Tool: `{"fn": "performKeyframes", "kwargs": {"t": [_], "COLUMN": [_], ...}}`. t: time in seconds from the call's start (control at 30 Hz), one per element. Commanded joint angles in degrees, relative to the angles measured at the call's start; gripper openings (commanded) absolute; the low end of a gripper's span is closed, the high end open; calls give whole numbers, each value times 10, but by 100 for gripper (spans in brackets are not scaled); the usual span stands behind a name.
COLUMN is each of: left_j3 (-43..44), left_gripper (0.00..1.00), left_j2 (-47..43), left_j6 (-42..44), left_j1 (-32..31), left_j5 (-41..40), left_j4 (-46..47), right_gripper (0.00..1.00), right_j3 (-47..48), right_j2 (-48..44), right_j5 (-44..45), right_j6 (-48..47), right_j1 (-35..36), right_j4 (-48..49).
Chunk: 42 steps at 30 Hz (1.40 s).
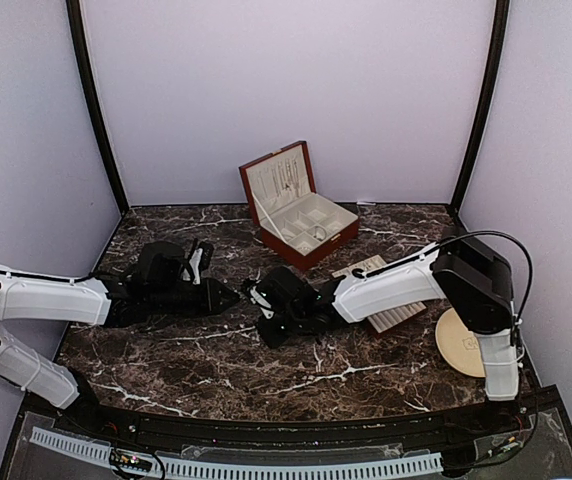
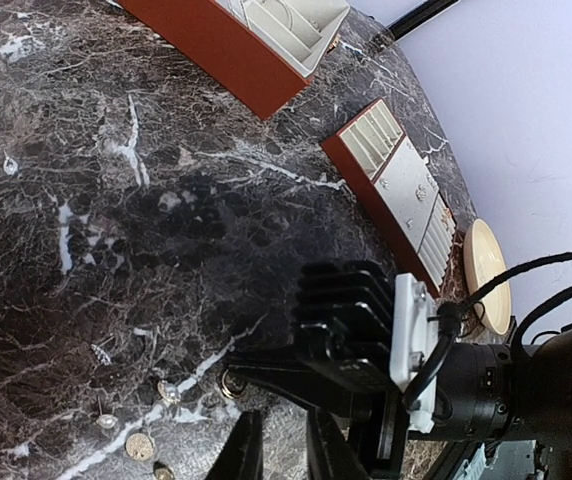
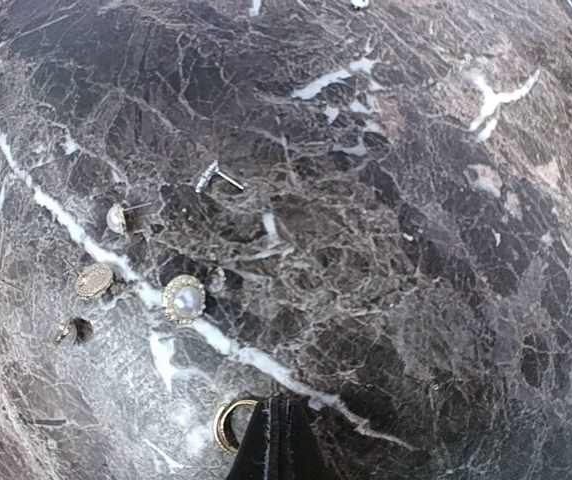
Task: Organize the mixed jewelry
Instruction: Pick up the earring from the center of the board, then pass from the right arm to the left
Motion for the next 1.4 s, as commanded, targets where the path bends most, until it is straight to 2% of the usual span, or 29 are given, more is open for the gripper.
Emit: {"fn": "performKeyframes", "kwargs": {"t": [0.0, 0.13, 0.27, 0.33, 0.53, 0.73, 1.1, 1.37], "left_j3": [-8, -8, -7, -3, 18, 30, 43, 54], "left_gripper": [18, 23, 37, 40, 44, 44, 23, 21], "left_j2": [-17, -9, 8, 21, 67, 88, 111, 125], "left_j6": [-6, -11, -26, -31, -38, -43, -47, -50], "left_j1": [3, 2, -1, -7, -24, -28, -28, -28], "left_j5": [9, 22, 50, 57, 72, 84, 89, 98], "left_j4": [16, 29, 57, 71, 85, 103, 111, 116], "right_gripper": [0, 0, 0, 0, 0, 0, 0, 0], "right_j3": [-40, -65, -90, -100, -120, -126, -135, -136], "right_j2": [-19, -45, -87, -105, -143, -156, -166, -170], "right_j5": [32, 48, 55, 55, 47, 41, 30, 32], "right_j6": [19, 44, 74, 84, 97, 100, 102, 101], "right_j1": [6, 5, 1, 0, 0, 0, 0, 0], "right_j4": [12, 45, 91, 111, 145, 153, 165, 168]}}
